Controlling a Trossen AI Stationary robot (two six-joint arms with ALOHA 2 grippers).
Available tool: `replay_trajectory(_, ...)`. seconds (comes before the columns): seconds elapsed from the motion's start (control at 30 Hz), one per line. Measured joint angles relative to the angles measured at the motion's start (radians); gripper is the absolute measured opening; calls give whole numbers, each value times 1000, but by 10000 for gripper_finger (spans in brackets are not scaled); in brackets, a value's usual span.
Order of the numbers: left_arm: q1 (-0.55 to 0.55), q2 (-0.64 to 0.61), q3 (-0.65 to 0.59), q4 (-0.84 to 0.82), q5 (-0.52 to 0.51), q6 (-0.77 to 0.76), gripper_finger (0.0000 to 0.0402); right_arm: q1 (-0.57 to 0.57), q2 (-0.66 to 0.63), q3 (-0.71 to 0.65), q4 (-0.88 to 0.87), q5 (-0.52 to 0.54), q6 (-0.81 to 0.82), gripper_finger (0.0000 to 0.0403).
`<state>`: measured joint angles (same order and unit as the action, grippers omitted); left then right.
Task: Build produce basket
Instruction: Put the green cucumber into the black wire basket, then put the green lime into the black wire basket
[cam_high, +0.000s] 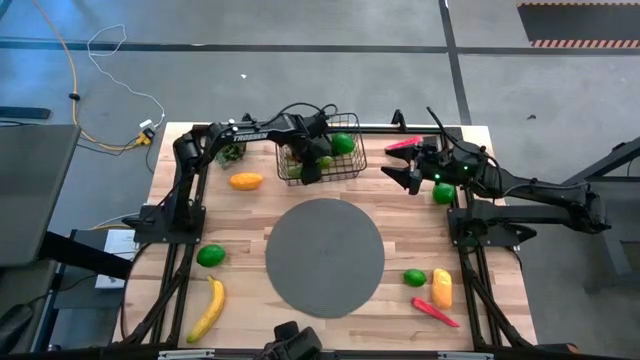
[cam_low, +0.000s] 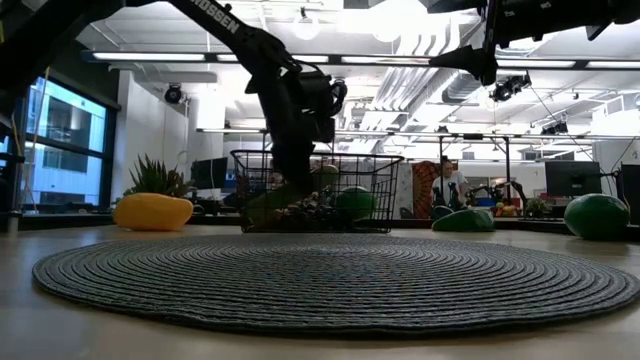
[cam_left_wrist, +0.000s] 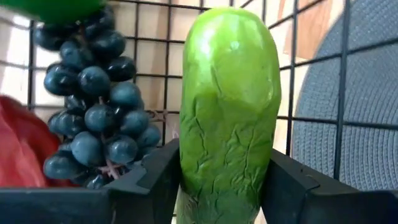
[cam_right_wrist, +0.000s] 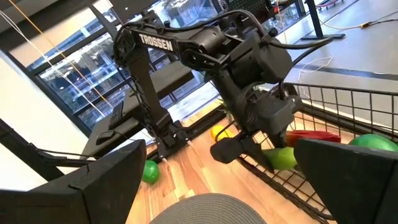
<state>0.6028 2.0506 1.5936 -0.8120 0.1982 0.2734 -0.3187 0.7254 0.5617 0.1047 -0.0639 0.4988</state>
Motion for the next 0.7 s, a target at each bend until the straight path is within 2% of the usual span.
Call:
replay_trajectory(0.43, -15, -4, 13, -10, -8, -61, 244, 0, 0, 0, -1, -10, 19, 389)
replay_trajectory(0.7, 14, -5, 216, -134, 7, -88, 248, 0, 0, 0, 15, -19, 16, 389)
